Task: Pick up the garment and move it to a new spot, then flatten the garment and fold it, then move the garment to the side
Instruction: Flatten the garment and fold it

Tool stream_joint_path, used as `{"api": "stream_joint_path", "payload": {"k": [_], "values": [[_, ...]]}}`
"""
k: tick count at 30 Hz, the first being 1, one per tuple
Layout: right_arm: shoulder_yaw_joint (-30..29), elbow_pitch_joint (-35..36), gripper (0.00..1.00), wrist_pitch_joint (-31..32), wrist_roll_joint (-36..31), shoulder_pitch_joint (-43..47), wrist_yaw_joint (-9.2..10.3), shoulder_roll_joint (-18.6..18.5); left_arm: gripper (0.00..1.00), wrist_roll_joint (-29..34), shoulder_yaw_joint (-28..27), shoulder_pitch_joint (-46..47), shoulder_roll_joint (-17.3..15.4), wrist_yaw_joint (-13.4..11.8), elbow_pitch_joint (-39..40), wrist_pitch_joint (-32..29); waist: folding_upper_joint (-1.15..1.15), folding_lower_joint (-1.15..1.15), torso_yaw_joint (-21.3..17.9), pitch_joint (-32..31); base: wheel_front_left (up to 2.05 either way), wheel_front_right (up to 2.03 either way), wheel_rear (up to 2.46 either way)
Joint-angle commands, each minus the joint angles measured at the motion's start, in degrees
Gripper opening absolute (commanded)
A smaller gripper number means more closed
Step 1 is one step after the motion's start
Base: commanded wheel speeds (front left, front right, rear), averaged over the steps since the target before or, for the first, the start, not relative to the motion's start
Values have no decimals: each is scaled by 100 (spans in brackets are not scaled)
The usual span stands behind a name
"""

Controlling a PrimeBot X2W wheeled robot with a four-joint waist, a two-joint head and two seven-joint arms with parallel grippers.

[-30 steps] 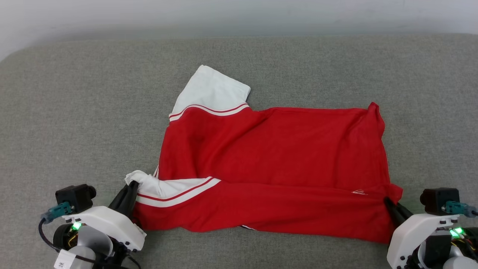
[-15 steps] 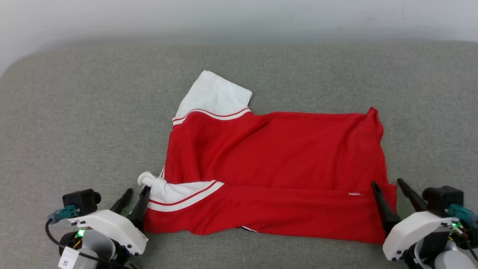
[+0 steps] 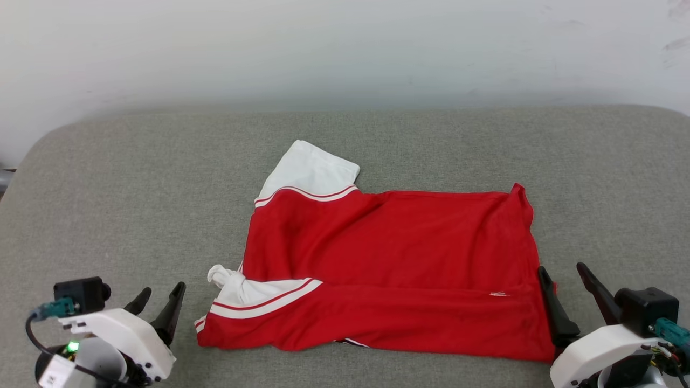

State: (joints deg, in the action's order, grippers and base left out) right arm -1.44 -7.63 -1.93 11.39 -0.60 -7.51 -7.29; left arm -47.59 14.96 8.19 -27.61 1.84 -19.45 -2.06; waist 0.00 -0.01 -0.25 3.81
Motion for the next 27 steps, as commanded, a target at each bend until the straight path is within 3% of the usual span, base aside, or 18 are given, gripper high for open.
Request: {"api": "stream_joint_path", "payload": {"k": [1,7,13,20,25,26,27], "values": [[-15,118,100,37,-48,96,5,52,100,-89,11,-73,-148,-43,223,-302,0,1,-13,-9,0,0,0],[-3,338,100,168,-84,150,5,162,100,-530,165,-229,-633,-246,1029,-1866,0,1,-92,101,0,0,0],[35,403,100,225,-65,44,5,211,100,-750,261,-254,-843,-560,1422,-2743,0,1,-199,317,0,0,0],[127,359,100,245,19,-117,5,268,100,-932,362,7,-729,-750,1146,-3215,0,1,-361,669,0,0,0],[126,243,100,238,97,-191,5,277,100,-893,738,103,-493,-539,716,-3419,0,1,-450,757,0,0,0],[110,215,100,244,107,-190,5,279,55,-913,855,91,-429,-490,650,-3527,0,1,-458,759,0,0,0],[87,196,100,258,131,-183,5,283,29,-926,947,69,-374,-417,600,-3595,0,1,-466,755,0,0,0]]}}
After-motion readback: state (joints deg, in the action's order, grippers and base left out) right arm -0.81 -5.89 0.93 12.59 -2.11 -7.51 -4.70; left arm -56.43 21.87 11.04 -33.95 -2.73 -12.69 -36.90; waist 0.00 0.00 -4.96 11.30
